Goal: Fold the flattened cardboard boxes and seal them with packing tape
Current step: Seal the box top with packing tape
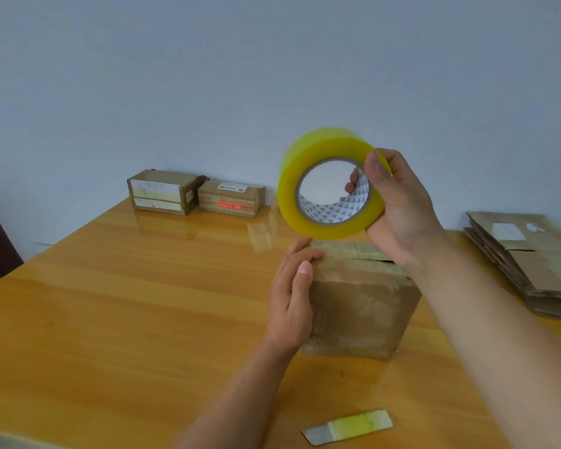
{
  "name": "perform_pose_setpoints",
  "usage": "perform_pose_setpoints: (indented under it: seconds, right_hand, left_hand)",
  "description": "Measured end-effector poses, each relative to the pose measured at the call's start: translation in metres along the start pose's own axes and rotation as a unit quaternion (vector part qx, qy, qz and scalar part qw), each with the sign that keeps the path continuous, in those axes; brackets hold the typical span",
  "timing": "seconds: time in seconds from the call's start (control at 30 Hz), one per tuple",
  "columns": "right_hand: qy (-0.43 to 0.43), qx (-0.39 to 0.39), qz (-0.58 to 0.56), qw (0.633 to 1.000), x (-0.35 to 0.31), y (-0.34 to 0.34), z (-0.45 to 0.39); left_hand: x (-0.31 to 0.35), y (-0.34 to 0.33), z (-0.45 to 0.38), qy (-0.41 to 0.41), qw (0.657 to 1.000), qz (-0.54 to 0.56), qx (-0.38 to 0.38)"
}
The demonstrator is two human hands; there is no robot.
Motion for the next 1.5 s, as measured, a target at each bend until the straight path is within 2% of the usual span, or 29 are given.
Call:
perform_pose_setpoints:
  seconds: [0.27,0.47,0.7,0.93,1.07,1.13,1.23,1.37,1.5]
  right_hand:
    - [-0.006,0.022,-0.033,0.999,0.004,0.031,0.025]
    - [-0.004,0.038,-0.004,0.999,-0.001,0.04,0.029]
    - [-0.015,0.043,0.019,0.999,-0.002,0.048,0.032]
    - [-0.015,0.041,0.034,0.998,0.0,0.048,0.033]
    - [-0.014,0.045,0.034,0.998,0.0,0.049,0.033]
    - [-0.014,0.049,0.034,0.998,-0.001,0.05,0.032]
    - [-0.014,0.051,0.037,0.998,-0.001,0.049,0.032]
    - [-0.012,0.053,0.04,0.998,-0.001,0.05,0.032]
    - [-0.005,0.055,0.058,0.997,-0.001,0.049,0.031]
  left_hand:
    - [0.009,-0.003,0.001,-0.01,0.998,0.063,-0.012]
    - [0.011,-0.001,0.001,-0.005,0.999,0.038,-0.013]
    - [0.004,0.0,0.001,0.041,0.999,0.001,-0.029]
    - [0.001,0.009,-0.002,0.102,0.986,-0.128,-0.02]
    - [0.017,0.02,0.002,0.114,0.983,-0.144,-0.023]
    - [0.024,0.027,0.007,0.129,0.986,-0.101,-0.016]
    - [0.028,0.036,0.013,0.179,0.982,-0.03,0.045]
    - [0.037,0.04,0.005,0.307,0.933,0.168,0.085]
    - [0.046,0.043,-0.002,0.351,0.897,0.249,0.098]
Point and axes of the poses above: each hand's wrist, its own z-axis away from the middle knuckle, its own y-axis out of the back of the hand, x = y × z, the point moved 1 cm from there along -z, towards the middle knuckle, and after that the axes turned 13 degrees about -z, right-handed, at the moved point
